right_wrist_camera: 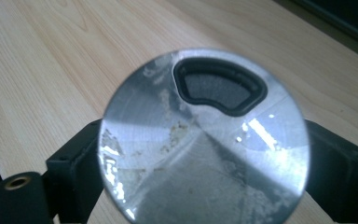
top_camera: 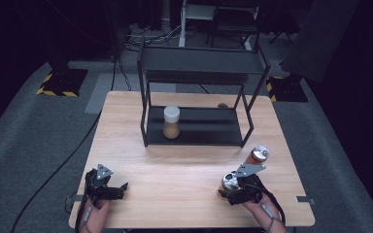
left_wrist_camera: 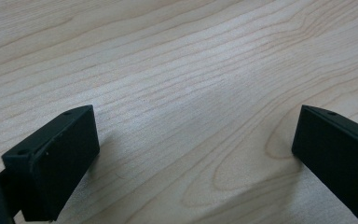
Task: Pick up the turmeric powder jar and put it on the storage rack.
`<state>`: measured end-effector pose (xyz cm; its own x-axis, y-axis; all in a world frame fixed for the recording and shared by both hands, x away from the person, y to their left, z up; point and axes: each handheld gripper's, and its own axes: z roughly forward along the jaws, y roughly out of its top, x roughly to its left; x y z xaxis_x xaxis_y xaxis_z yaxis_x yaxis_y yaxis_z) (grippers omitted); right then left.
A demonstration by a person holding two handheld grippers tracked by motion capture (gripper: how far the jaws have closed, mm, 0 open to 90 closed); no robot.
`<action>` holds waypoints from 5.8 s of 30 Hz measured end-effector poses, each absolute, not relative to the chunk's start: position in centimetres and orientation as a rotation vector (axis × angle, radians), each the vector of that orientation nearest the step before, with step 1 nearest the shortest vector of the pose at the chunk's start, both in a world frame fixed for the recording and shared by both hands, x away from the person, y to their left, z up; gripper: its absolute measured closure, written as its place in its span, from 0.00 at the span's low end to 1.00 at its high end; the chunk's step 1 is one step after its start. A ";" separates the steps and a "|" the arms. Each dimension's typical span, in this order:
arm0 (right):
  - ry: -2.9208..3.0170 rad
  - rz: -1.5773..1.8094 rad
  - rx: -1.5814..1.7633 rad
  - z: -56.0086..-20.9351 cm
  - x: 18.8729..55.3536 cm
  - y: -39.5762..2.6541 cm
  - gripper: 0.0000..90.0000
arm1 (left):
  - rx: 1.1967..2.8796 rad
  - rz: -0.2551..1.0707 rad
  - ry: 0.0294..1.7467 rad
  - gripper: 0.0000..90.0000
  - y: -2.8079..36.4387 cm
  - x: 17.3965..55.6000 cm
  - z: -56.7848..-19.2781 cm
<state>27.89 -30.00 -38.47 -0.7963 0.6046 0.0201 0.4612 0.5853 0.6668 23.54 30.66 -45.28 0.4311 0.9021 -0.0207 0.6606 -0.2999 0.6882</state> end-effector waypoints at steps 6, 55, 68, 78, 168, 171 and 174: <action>2.640 0.968 0.880 -38.8 28.4 -29.6 0.25 | 2.061 0.498 1.311 0.00 30.7 23.5 -45.3; 2.610 0.917 0.895 -27.6 35.6 -26.1 0.34 | 2.057 0.502 1.317 0.00 30.5 23.6 -45.3; 2.565 0.899 0.910 -26.1 39.4 -23.8 0.34 | 2.057 0.502 1.317 0.00 30.5 23.6 -45.3; 2.542 0.891 0.930 -27.0 42.7 -21.3 0.34 | 2.061 0.498 1.309 0.00 30.7 23.6 -45.3; 2.385 0.977 1.070 -26.5 35.9 -31.1 0.04 | 2.072 0.494 1.295 0.00 30.8 23.6 -45.3; 2.367 0.987 1.084 -26.6 35.1 -32.4 0.04 | 2.072 0.494 1.295 0.00 30.8 23.6 -45.3; 2.360 0.980 1.095 -26.8 34.6 -33.2 0.04 | 2.072 0.494 1.294 0.00 30.8 23.6 -45.3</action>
